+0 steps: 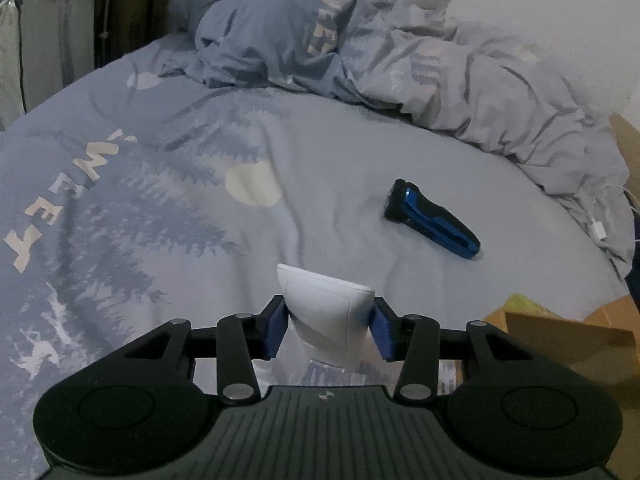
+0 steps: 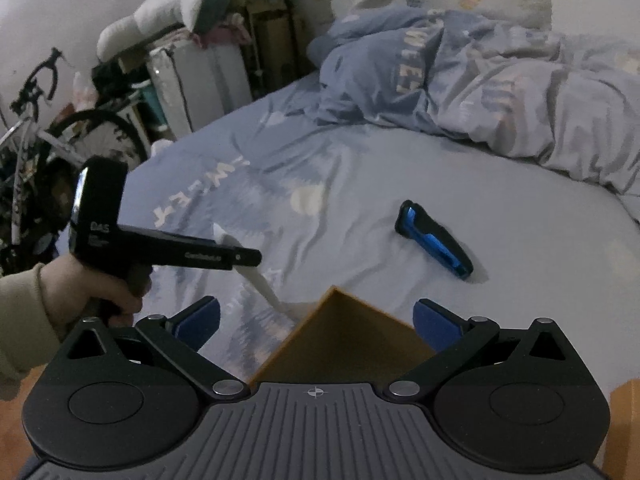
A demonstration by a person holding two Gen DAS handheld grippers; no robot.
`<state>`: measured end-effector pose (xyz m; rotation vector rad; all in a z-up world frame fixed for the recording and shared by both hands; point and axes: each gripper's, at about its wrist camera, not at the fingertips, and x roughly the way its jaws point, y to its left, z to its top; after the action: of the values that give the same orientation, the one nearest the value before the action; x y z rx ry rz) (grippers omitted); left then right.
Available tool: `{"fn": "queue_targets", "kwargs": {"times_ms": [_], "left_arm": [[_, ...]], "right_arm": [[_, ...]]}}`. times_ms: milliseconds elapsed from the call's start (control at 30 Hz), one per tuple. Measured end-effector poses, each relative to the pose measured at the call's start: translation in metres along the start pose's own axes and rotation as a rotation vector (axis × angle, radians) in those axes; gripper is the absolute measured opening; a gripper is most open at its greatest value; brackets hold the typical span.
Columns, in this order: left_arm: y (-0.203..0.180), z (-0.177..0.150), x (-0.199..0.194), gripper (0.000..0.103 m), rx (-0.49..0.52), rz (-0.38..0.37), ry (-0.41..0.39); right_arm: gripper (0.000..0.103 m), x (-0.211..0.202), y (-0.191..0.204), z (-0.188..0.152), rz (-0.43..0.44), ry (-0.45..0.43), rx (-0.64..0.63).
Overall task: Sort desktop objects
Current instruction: 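Carry the held power bank with the left tool over the cardboard box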
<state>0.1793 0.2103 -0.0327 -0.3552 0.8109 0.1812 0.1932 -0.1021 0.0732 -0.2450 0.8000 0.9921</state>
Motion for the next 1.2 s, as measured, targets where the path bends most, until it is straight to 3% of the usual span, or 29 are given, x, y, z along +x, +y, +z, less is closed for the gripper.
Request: {"fn": "queue_targets", "kwargs": {"times_ms": [567, 1200], "left_arm": [[-0.010, -0.008, -0.073, 0.046, 0.050, 0.000, -0.111], [-0.053, -0.010, -0.145, 0.046, 0.136, -0.034, -0.228]], "right_arm": [[0.103, -0.058, 0.024, -0.008, -0.032, -0.085, 0.004], [0.103, -0.139, 0.035, -0.026, -0.079, -0.173, 0.008]]}}
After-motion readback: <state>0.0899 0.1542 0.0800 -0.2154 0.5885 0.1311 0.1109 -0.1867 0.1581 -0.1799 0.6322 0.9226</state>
